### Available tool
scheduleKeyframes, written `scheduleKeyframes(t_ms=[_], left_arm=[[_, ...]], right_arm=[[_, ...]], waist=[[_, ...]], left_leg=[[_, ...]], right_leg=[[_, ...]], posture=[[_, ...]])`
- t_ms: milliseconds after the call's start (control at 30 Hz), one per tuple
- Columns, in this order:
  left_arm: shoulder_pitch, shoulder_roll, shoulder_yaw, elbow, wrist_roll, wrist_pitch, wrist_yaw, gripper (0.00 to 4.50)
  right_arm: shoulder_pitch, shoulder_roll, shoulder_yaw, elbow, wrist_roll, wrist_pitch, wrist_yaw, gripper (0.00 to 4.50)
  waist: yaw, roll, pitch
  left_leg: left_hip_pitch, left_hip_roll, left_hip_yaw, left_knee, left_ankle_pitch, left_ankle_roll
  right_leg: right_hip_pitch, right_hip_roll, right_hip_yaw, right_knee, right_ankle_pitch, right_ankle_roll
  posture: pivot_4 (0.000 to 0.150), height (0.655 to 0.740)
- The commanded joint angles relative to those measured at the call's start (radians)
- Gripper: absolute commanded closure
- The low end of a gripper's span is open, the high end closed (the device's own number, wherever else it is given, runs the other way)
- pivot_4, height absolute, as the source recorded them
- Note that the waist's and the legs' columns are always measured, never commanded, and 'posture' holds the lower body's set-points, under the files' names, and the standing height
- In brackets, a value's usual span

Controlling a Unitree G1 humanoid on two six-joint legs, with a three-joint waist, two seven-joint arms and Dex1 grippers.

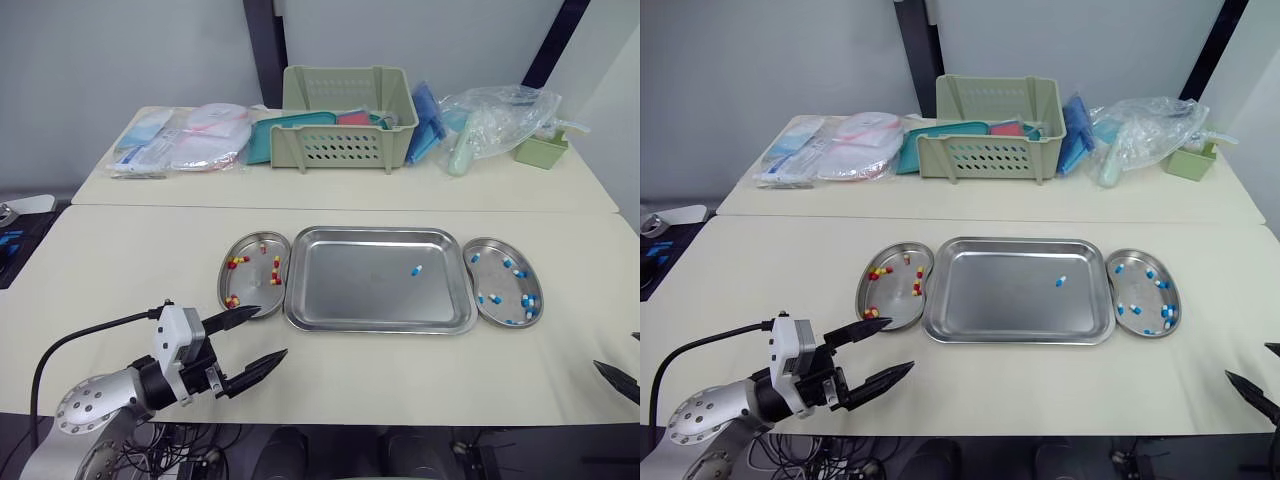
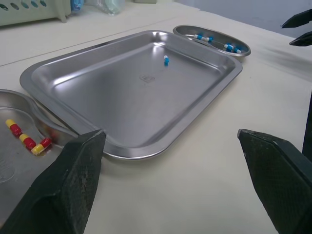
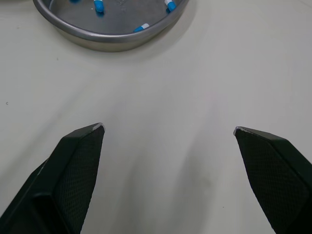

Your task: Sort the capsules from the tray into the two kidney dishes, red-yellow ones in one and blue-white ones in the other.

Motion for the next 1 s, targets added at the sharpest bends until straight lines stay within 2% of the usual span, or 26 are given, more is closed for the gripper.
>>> scheduleKeyframes(t_ms=[33,367,633,867,1000], left_arm=[[-0.018,-0.022,-0.031,0.036,0.020,-0.065,-0.023,0.03],[-0.014,-0.048,-0.064,0.089,0.055,-0.157,-0.034,0.03],[-0.028,-0.059,-0.084,0.102,0.061,-0.185,-0.026,0.03],[-0.035,-0.068,-0.095,0.114,0.061,-0.216,-0.029,0.03],[-0.031,-0.069,-0.100,0.111,0.062,-0.224,-0.024,0.03]], right_arm=[[0.027,0.008,-0.043,-0.046,0.017,-0.003,0.005,0.00],[0.088,0.015,-0.049,-0.151,0.066,0.086,0.034,0.00],[0.102,0.018,-0.023,-0.405,0.169,0.225,0.038,0.00],[-0.005,0.065,0.168,-0.717,0.252,0.358,-0.115,0.00],[-0.116,0.121,0.308,-0.800,0.233,0.419,-0.267,0.00]], waist=[[0.000,0.000,0.000],[0.000,0.001,-0.001],[0.001,0.001,-0.001],[0.002,0.001,-0.001],[0.001,0.001,-0.001]], left_leg=[[0.000,0.000,0.000,0.000,0.000,0.000],[0.000,0.000,0.000,0.000,0.000,0.000],[0.000,0.000,-0.001,0.000,0.000,0.000],[-0.001,0.000,-0.002,0.000,0.000,0.000],[-0.001,0.000,-0.003,0.000,0.000,0.000]], right_leg=[[0.000,0.000,0.000,0.000,0.000,0.000],[0.000,0.000,0.000,0.000,0.000,0.000],[0.000,0.000,0.000,0.000,0.000,0.000],[0.000,0.000,-0.001,0.000,0.000,0.000],[0.000,0.000,-0.002,0.000,0.000,0.000]], posture=[[0.150,0.7400],[0.150,0.7400],[0.150,0.7400],[0.150,0.7400],[0.150,0.7400]])
